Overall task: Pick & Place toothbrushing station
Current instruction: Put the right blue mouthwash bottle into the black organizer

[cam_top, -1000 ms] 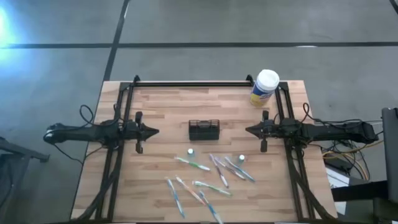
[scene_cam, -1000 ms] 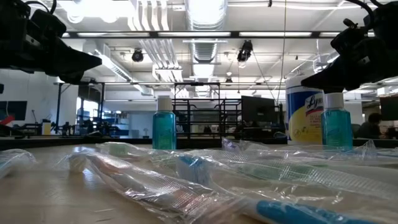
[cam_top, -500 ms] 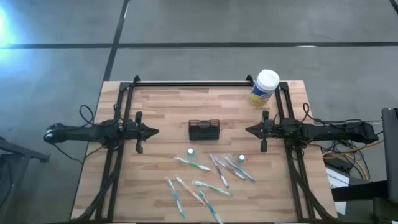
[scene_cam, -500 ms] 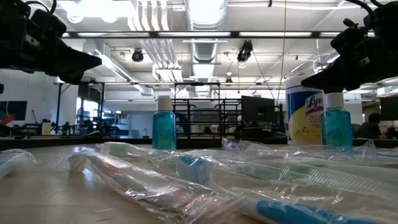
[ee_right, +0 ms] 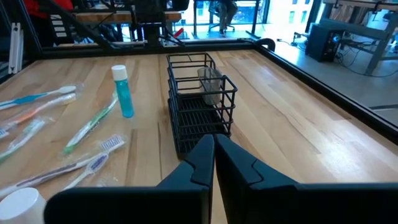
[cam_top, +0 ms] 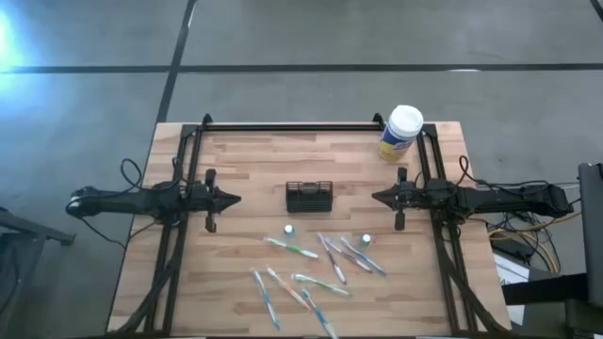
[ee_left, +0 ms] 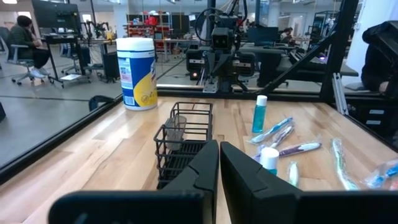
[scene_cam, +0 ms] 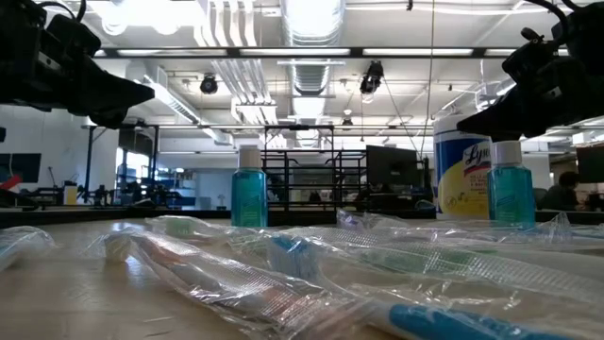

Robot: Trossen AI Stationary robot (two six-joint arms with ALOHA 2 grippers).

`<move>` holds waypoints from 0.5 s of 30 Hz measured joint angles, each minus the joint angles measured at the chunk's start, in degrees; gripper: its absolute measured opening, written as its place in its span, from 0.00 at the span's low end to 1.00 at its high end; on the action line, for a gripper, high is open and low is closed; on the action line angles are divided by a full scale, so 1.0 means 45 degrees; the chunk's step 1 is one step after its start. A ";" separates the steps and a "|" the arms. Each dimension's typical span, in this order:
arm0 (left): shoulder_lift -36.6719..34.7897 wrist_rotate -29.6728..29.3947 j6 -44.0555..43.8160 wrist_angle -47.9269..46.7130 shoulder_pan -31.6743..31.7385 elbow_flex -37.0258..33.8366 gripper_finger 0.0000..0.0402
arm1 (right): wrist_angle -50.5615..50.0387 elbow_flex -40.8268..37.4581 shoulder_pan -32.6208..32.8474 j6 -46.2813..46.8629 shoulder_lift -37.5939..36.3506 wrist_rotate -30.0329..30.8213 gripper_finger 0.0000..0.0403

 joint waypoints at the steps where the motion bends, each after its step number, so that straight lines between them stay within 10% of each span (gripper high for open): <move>1: 0.0000 -0.0016 0.0037 0.0000 0.0000 0.0000 0.05 | 0.0000 0.0000 -0.0005 0.0000 0.0000 0.0000 0.03; 15: 0.0000 -0.0665 -0.0195 0.0160 -0.0005 0.0000 0.05 | 0.2801 0.0126 0.0024 0.0957 0.0008 0.0005 0.03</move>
